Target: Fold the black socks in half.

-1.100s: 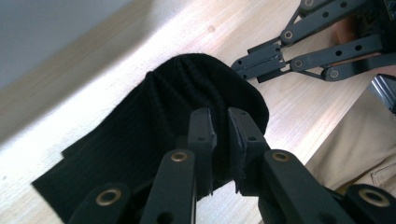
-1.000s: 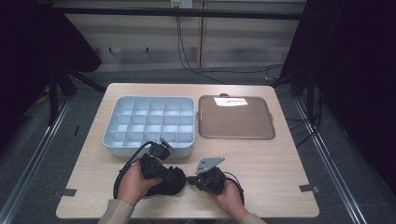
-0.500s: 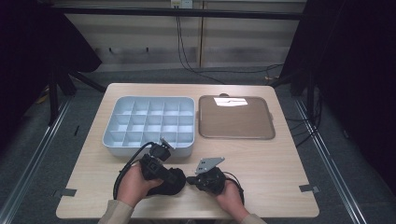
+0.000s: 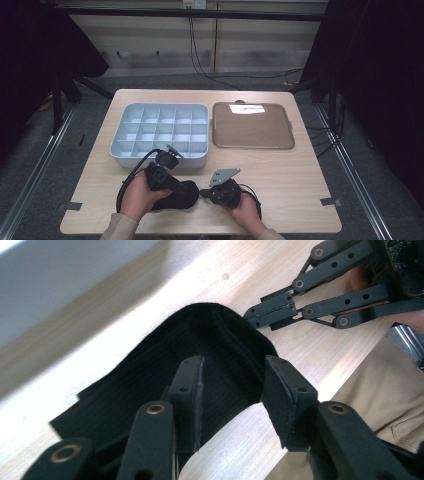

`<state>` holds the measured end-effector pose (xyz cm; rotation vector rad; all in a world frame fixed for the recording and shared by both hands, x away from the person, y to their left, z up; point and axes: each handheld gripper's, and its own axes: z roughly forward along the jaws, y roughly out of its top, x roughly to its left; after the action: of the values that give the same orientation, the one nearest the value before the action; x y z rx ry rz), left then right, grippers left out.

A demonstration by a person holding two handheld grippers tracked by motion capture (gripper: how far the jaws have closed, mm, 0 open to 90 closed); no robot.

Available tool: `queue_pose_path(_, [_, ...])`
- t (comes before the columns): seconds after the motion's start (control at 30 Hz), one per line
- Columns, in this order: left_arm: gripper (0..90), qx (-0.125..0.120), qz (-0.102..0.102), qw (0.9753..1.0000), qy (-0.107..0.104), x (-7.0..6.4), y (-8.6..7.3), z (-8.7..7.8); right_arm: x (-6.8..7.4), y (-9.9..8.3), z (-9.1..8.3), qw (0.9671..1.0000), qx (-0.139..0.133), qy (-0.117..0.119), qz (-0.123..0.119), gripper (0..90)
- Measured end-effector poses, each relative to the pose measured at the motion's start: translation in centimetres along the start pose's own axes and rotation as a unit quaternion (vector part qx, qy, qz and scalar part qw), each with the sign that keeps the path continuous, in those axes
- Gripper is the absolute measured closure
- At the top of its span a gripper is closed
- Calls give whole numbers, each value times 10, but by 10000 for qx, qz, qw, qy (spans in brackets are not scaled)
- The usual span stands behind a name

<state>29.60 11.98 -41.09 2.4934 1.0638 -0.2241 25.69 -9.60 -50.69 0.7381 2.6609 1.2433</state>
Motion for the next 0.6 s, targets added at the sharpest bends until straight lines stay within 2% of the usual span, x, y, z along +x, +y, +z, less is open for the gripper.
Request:
queue_pose_path(0.23, [504,-89,-144,9997,166,7,-5,-5,0,0,0,10000,0,-3,-6,900])
queue_pose_path(0.4, [490,-84,-145,9995,254,13,-11,-9,0,0,0,10000,-21,1,-8,900])
queue_pose_path(0.5, [475,-197,-282,9990,282,17,-17,-11,0,0,0,10000,-5,4,3,900])
queue_pose_path(0.6, [465,-200,-306,9987,351,21,-21,-14,0,0,0,10000,2,-6,-26,900])
